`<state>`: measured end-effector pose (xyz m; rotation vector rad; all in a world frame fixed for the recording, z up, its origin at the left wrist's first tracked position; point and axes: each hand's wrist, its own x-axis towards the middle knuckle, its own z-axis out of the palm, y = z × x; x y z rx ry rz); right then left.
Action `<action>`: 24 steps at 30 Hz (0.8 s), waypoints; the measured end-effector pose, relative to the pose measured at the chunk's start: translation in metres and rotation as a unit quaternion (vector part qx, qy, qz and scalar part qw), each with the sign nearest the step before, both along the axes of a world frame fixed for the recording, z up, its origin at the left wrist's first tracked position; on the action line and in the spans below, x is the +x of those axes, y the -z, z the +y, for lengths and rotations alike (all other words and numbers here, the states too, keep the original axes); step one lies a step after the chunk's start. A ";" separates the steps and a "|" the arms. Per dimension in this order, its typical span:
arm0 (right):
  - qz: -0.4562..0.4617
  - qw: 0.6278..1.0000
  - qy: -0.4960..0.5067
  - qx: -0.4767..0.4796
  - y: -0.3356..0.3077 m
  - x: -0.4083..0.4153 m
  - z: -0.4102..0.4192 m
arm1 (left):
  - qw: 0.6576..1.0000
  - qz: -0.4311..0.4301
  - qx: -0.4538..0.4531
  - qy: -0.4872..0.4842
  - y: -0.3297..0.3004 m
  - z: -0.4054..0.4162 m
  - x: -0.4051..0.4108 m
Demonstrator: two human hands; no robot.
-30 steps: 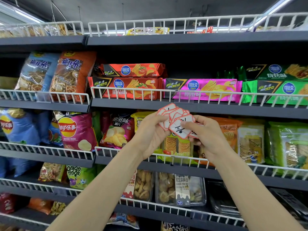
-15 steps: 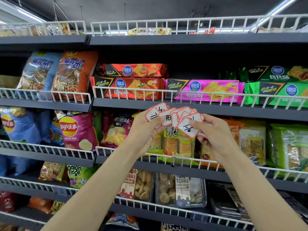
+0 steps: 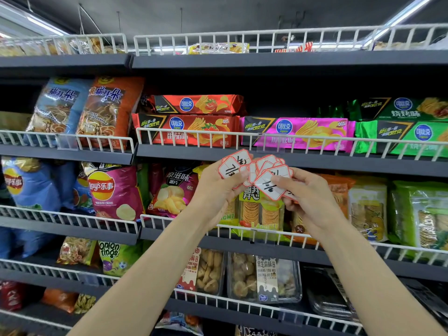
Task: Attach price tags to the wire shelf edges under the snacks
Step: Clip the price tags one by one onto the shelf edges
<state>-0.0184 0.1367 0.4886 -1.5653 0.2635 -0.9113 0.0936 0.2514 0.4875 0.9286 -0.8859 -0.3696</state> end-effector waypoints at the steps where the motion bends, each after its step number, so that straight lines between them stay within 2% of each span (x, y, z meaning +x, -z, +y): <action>1: 0.006 1.000 0.002 -0.005 0.000 0.001 0.001 | 1.000 0.002 0.000 0.005 0.000 -0.001 -0.002; 12: 0.001 1.000 0.018 0.022 -0.001 0.001 0.003 | 0.996 0.049 -0.015 0.068 -0.002 -0.002 -0.009; 21: -0.028 0.998 0.018 0.045 -0.001 -0.008 -0.001 | 0.998 0.043 -0.023 0.045 0.001 0.002 -0.004; 24: -0.025 0.999 0.020 0.021 0.000 -0.007 0.001 | 0.998 0.029 -0.023 0.044 0.001 0.001 -0.005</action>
